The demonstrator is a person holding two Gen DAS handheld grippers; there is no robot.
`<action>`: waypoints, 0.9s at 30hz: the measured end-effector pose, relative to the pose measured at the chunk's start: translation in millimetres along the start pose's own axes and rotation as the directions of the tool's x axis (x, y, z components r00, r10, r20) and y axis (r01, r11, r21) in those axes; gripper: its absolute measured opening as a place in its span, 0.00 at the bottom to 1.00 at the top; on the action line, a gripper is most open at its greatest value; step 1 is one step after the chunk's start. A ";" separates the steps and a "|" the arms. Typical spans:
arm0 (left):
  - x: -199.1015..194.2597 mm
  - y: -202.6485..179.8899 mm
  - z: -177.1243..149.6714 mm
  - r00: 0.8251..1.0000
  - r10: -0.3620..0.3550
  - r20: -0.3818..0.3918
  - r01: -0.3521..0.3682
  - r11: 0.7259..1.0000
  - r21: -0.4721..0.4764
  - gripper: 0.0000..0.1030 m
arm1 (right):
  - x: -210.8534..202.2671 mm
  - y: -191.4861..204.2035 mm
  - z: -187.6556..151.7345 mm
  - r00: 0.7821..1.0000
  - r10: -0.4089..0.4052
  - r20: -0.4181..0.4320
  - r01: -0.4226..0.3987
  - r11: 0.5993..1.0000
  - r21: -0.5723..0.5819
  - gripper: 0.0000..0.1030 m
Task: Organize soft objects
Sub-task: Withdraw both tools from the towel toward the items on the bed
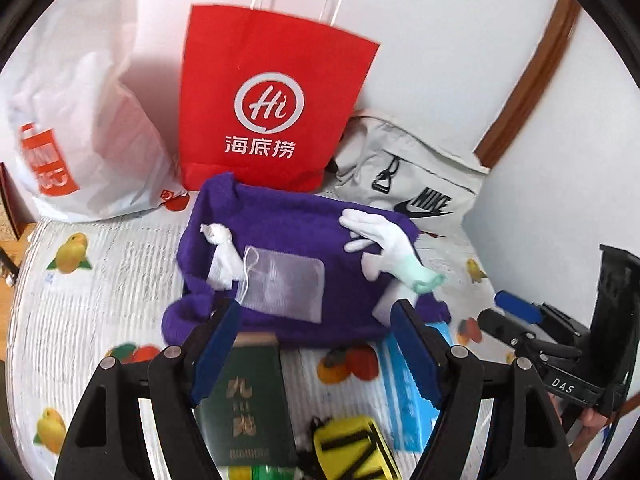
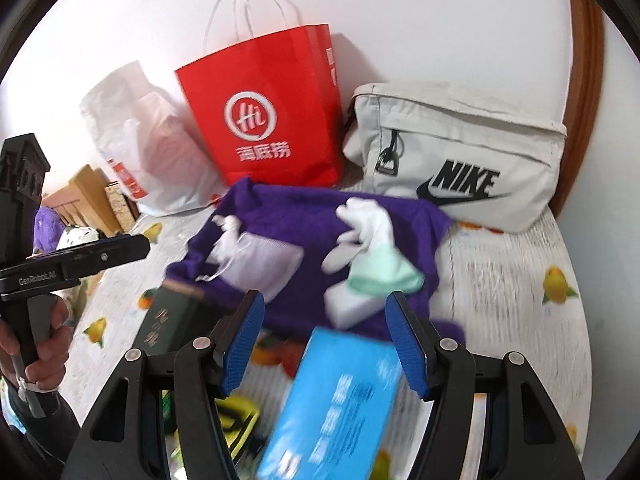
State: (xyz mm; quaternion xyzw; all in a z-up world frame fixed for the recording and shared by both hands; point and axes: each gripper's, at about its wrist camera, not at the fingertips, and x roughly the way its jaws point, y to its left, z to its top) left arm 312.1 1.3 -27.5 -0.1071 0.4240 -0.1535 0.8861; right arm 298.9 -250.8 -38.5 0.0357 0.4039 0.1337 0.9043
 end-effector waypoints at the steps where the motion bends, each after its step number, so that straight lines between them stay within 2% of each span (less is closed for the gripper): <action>1: -7.1 -0.6 -7.7 1.000 0.003 -0.001 -0.003 1.000 0.000 0.74 | -6.4 2.8 -7.1 1.000 0.010 0.003 -0.010 1.000 0.002 0.61; 4: -22.7 -1.5 -31.6 1.000 0.002 -0.029 -0.002 1.000 0.014 0.74 | -24.2 14.7 -30.9 0.999 0.044 0.010 -0.044 0.999 0.003 0.61; 8: -42.3 5.2 -68.5 0.996 0.090 -0.008 -0.090 0.996 0.015 0.74 | -32.7 36.0 -65.8 0.998 0.062 -0.018 -0.063 0.998 -0.030 0.61; 13: -47.2 21.5 -116.4 0.990 0.141 -0.014 -0.141 0.990 -0.002 0.74 | -26.3 61.8 -112.4 0.993 0.102 -0.065 -0.106 0.992 -0.063 0.61; 20: -47.0 53.6 -177.3 0.993 0.103 -0.058 -0.108 0.990 -0.088 0.74 | -7.1 94.5 -152.5 0.988 0.108 -0.112 -0.121 0.986 -0.116 0.61; 27: -47.7 73.7 -205.6 0.993 0.074 -0.087 -0.084 0.990 -0.117 0.74 | 19.8 112.2 -153.4 0.992 0.011 -0.123 -0.027 0.992 -0.124 0.61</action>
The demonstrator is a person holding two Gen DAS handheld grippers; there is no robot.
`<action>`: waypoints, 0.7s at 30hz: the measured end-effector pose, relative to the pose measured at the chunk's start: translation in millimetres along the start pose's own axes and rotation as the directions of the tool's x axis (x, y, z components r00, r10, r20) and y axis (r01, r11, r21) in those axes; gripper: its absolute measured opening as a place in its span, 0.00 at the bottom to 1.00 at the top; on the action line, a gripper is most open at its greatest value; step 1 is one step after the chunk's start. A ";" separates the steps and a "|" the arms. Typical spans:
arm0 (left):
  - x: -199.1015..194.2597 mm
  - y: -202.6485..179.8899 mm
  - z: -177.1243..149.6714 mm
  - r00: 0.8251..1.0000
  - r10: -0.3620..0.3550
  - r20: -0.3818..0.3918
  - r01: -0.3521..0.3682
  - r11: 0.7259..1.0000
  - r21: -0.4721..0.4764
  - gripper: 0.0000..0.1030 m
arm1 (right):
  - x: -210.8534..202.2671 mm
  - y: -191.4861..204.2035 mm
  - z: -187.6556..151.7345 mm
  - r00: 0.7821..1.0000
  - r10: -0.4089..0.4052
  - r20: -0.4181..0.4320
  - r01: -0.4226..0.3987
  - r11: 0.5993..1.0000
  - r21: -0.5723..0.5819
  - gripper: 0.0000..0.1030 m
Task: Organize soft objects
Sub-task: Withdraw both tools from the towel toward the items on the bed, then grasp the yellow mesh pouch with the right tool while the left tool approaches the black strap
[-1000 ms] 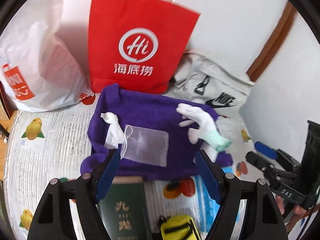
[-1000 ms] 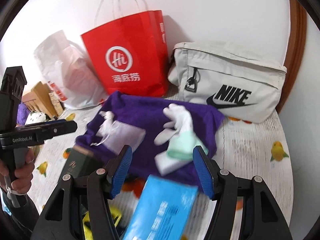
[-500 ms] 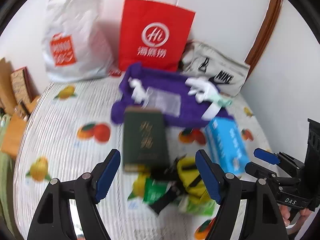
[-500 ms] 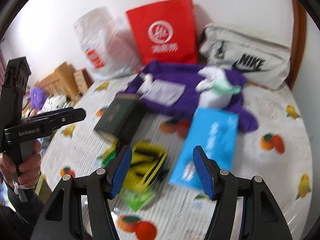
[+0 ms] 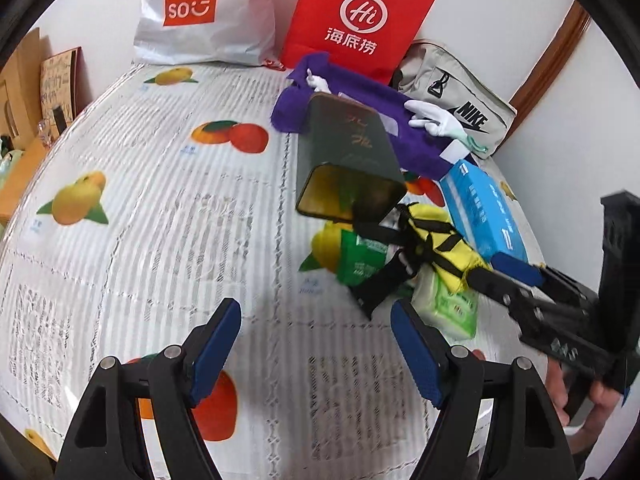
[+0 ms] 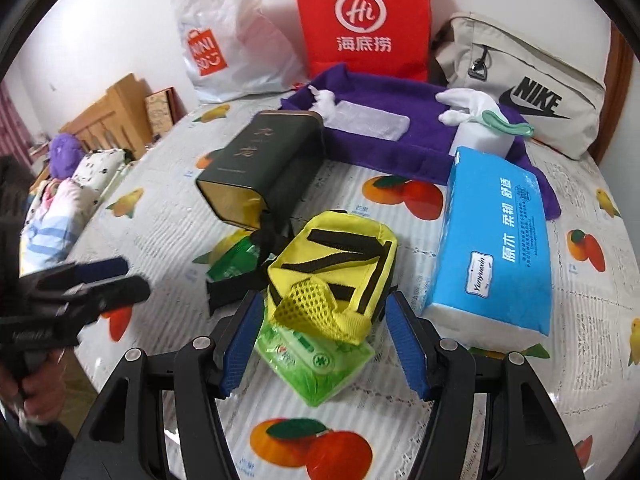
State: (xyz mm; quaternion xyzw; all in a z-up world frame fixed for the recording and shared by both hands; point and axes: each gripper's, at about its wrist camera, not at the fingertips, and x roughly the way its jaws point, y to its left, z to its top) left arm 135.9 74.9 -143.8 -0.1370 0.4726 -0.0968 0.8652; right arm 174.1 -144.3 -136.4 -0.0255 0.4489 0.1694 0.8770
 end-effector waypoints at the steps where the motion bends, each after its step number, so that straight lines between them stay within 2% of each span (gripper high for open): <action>1: 0.4 2.7 -1.1 1.000 -0.004 0.000 0.004 1.000 0.000 0.74 | 2.0 0.2 0.7 1.000 -0.006 -0.002 0.006 1.000 0.003 0.61; 6: 5.9 11.2 -3.2 0.999 -0.037 -0.013 0.037 0.999 -0.006 0.74 | 19.6 9.1 3.5 0.997 -0.075 -0.024 0.075 0.997 -0.011 0.64; 7: 7.3 11.4 -3.0 0.999 -0.040 -0.016 0.040 0.999 -0.004 0.74 | 22.7 10.6 3.6 0.996 -0.079 -0.028 0.079 0.997 -0.013 0.67; 12: 16.0 15.3 -2.8 0.997 -0.061 -0.038 0.061 0.998 -0.002 0.74 | 33.3 16.4 4.7 0.994 -0.102 -0.031 0.102 0.995 -0.018 0.68; 17: 21.9 20.0 -2.8 0.996 -0.072 -0.051 0.072 0.997 -0.010 0.74 | 29.2 18.5 4.6 0.995 -0.099 -0.006 0.099 0.995 -0.021 0.60; 21: 20.7 21.1 -3.4 0.996 -0.074 -0.045 0.073 0.997 -0.022 0.74 | 16.1 21.9 5.6 0.995 -0.091 0.028 0.092 0.995 -0.042 0.58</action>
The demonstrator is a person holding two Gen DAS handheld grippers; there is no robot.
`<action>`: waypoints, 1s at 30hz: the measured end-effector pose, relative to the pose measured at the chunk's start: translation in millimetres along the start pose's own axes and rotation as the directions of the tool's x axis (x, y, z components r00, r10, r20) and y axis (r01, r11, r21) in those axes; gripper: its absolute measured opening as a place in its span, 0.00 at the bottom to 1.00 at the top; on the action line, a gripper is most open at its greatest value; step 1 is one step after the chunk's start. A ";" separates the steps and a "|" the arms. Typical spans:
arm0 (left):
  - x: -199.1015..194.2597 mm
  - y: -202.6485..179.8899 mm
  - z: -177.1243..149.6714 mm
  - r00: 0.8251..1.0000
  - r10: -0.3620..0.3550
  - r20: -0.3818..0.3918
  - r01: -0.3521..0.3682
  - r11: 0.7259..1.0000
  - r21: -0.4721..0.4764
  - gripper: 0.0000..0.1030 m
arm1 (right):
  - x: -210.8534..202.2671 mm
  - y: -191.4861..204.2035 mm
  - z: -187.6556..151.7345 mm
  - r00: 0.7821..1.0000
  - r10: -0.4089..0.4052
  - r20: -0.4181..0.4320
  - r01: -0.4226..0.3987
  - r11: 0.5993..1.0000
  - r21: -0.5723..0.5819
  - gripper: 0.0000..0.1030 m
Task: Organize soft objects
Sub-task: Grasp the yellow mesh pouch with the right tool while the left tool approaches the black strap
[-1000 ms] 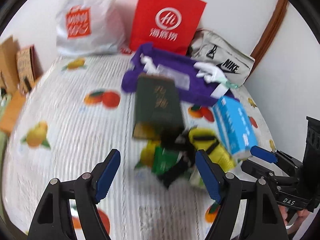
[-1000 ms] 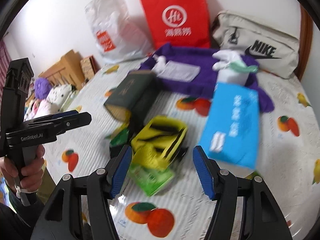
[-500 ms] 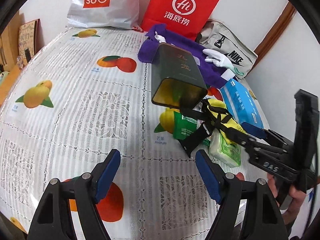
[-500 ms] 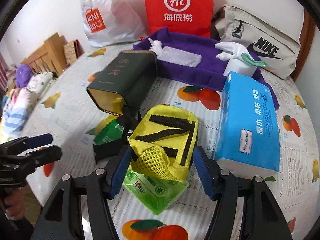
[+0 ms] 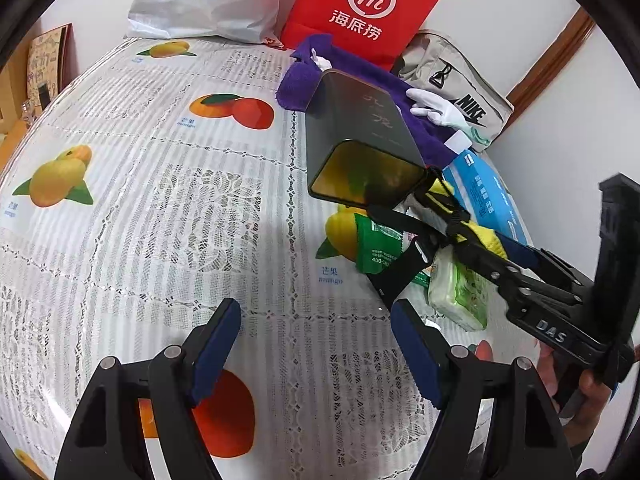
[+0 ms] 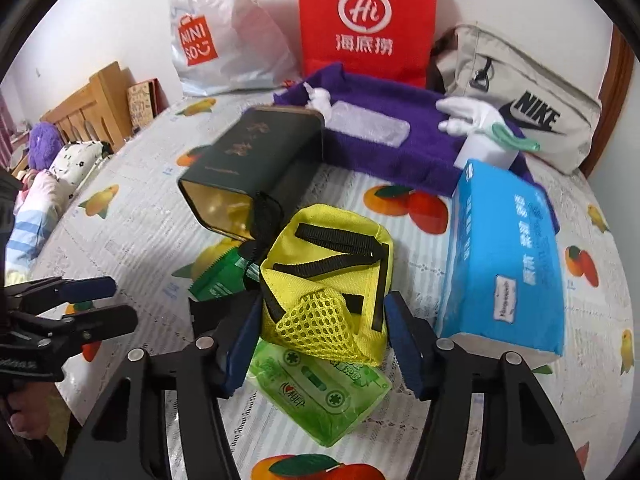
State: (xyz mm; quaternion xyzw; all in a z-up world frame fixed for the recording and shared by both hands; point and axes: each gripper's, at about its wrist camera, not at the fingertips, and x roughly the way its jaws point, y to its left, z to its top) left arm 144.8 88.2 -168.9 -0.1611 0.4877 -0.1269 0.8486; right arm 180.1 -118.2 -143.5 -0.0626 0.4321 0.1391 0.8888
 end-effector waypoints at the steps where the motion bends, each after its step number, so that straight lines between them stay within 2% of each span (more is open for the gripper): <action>1: -0.7 -1.1 -0.2 1.000 -0.001 0.001 0.001 1.000 0.000 0.74 | -4.0 0.2 0.4 1.000 0.007 0.009 -0.007 1.000 -0.002 0.58; 9: -5.9 -24.3 -1.0 1.000 0.015 0.020 -0.015 0.999 0.040 0.74 | -49.7 -9.7 -11.4 0.996 0.046 0.082 -0.045 0.999 -0.017 0.57; 12: -0.9 -39.6 -2.2 1.000 0.011 0.022 -0.013 0.996 0.089 0.74 | -72.5 -20.3 -21.1 0.992 0.064 0.112 -0.062 0.998 -0.015 0.57; 14: 4.3 -50.3 -3.8 0.999 0.036 0.029 -0.039 0.990 0.137 0.74 | -84.8 -28.8 -28.1 0.990 0.070 0.124 -0.069 0.998 -0.014 0.57; 19: 22.8 -68.4 -4.2 0.989 0.132 0.059 -0.143 0.958 0.247 0.74 | -108.8 -57.1 -54.4 0.990 0.048 0.135 -0.048 0.999 0.002 0.57; 22: 32.6 -76.0 -3.4 0.988 0.140 0.071 -0.155 0.939 0.306 0.73 | -114.1 -76.4 -73.7 0.992 0.030 0.124 -0.034 0.999 0.033 0.57; 26: 43.5 -85.1 -3.2 0.981 0.168 0.093 -0.191 0.900 0.391 0.73 | -111.8 -93.3 -98.9 0.996 0.012 0.092 -0.018 0.998 0.060 0.57; 28: 47.0 -85.4 -1.6 0.983 0.159 0.087 -0.180 0.897 0.404 0.66 | -103.6 -100.4 -108.3 0.998 0.004 0.067 -0.009 0.997 0.075 0.57; 29: 48.7 -86.0 -1.2 0.985 0.152 0.084 -0.174 0.893 0.414 0.58 | -97.0 -104.2 -112.1 0.999 0.004 0.052 -0.009 0.996 0.086 0.57; 30: 49.3 -86.4 -1.5 0.986 0.148 0.081 -0.168 0.890 0.423 0.57 | -93.5 -107.3 -114.7 0.999 0.004 0.043 -0.008 0.995 0.095 0.57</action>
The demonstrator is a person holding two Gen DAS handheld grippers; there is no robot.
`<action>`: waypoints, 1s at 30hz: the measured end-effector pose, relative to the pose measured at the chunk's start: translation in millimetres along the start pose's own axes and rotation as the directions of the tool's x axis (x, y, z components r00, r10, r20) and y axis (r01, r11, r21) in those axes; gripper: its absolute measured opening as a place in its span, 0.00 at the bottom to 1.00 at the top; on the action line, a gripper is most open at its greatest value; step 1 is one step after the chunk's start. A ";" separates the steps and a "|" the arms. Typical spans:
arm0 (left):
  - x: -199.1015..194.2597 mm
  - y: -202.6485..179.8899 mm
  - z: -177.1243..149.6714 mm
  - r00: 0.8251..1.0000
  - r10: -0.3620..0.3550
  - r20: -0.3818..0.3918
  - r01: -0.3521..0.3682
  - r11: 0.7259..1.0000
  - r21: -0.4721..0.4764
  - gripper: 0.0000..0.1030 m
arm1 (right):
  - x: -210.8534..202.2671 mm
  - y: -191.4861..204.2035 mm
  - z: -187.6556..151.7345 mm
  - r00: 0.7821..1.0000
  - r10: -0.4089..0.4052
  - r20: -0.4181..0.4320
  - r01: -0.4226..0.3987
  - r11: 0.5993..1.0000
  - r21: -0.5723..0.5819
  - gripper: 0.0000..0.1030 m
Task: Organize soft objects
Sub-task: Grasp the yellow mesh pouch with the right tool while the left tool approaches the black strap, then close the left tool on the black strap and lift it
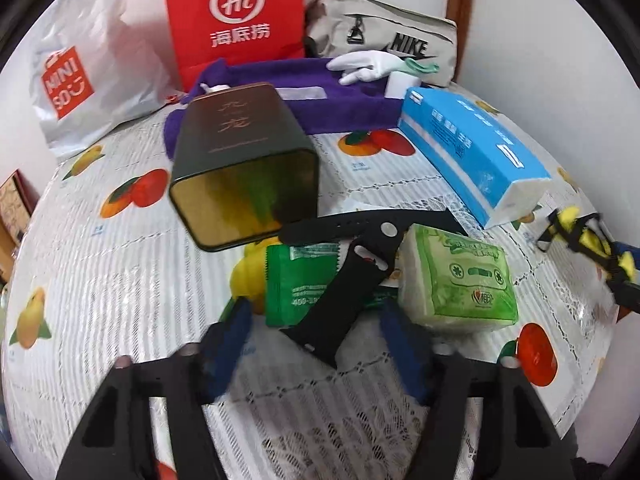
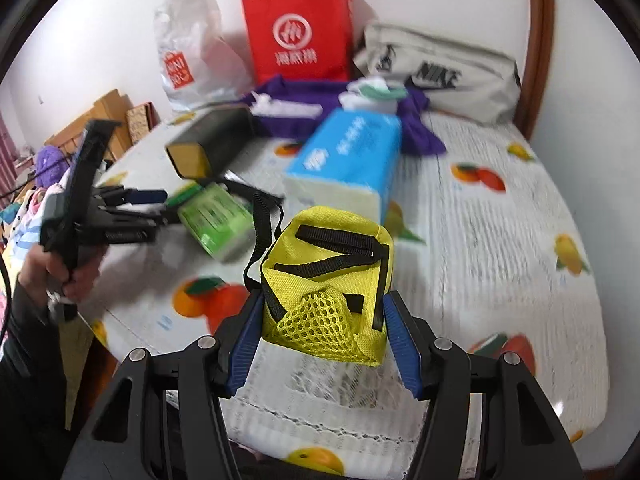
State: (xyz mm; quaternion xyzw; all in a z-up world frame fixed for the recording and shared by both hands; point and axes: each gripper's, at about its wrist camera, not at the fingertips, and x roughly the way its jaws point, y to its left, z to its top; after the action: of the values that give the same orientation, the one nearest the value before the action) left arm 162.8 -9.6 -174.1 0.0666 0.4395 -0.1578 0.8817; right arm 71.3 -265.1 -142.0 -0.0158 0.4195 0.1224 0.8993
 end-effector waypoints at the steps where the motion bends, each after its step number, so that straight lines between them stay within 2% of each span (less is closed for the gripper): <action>1: 0.6 -0.9 0.0 1.000 -0.002 0.003 0.002 1.000 0.011 0.55 | 4.9 -3.1 -1.5 1.000 -0.002 -0.010 0.002 1.000 0.009 0.57; 3: 1.6 -3.6 -0.9 1.000 0.009 0.005 -0.009 0.999 0.037 0.41 | 12.1 -6.2 -3.3 1.000 0.003 -0.017 -0.003 1.000 0.023 0.57; 6: -3.8 -3.7 -4.3 1.000 0.003 0.002 -0.003 0.999 0.054 0.33 | 15.7 -5.9 -3.4 1.000 0.021 -0.007 -0.021 0.999 0.026 0.57; 13: -22.9 5.3 -24.1 0.999 0.006 -0.045 -0.004 0.999 0.040 0.29 | 21.9 -5.1 -7.1 0.999 0.037 -0.006 -0.037 0.999 0.032 0.57; 17: -30.8 10.5 -36.0 0.997 -0.024 -0.075 0.025 1.000 0.014 0.30 | 31.0 -4.0 -9.9 0.999 0.034 -0.028 -0.034 0.999 0.027 0.58; 19: -32.0 9.1 -37.1 0.997 -0.010 -0.073 0.012 0.999 0.032 0.31 | 34.2 -3.4 -10.6 0.999 0.033 -0.035 -0.032 0.999 0.024 0.60; 20: -31.0 8.8 -36.4 0.997 -0.006 -0.072 0.009 0.999 0.036 0.34 | 35.3 -2.9 -11.0 0.999 0.032 -0.037 -0.031 0.999 0.022 0.60; 22: -27.9 8.3 -32.7 0.997 -0.009 -0.072 0.012 0.999 0.041 0.48 | 35.8 -1.8 -12.1 0.999 0.028 -0.038 -0.027 0.999 0.016 0.61; 23: -26.3 7.6 -31.5 0.997 -0.014 -0.072 0.017 0.999 0.045 0.59 | 35.6 -1.6 -12.4 0.999 0.028 -0.040 -0.027 1.000 0.014 0.62; 27: -17.7 0.7 -24.1 0.998 0.001 -0.064 0.004 0.997 0.073 0.61 | 35.8 -2.9 -13.9 0.998 0.025 -0.050 -0.024 1.000 0.011 0.65; 28: -17.0 -0.6 -23.3 0.998 -0.005 -0.062 0.010 0.997 0.075 0.58 | 36.0 -3.8 -13.8 0.998 0.023 -0.051 -0.023 1.000 0.015 0.65; 30: -17.8 -2.9 -21.9 0.999 -0.009 -0.051 0.013 0.997 0.079 0.25 | 36.1 -5.8 -13.5 0.998 0.022 -0.053 -0.021 1.000 0.023 0.65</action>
State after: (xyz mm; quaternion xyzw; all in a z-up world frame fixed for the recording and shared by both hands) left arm 135.2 -2.8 -173.1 0.1033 0.4554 -0.1782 0.8661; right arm 84.8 -265.0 -178.6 -0.0045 0.4446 0.1271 0.8867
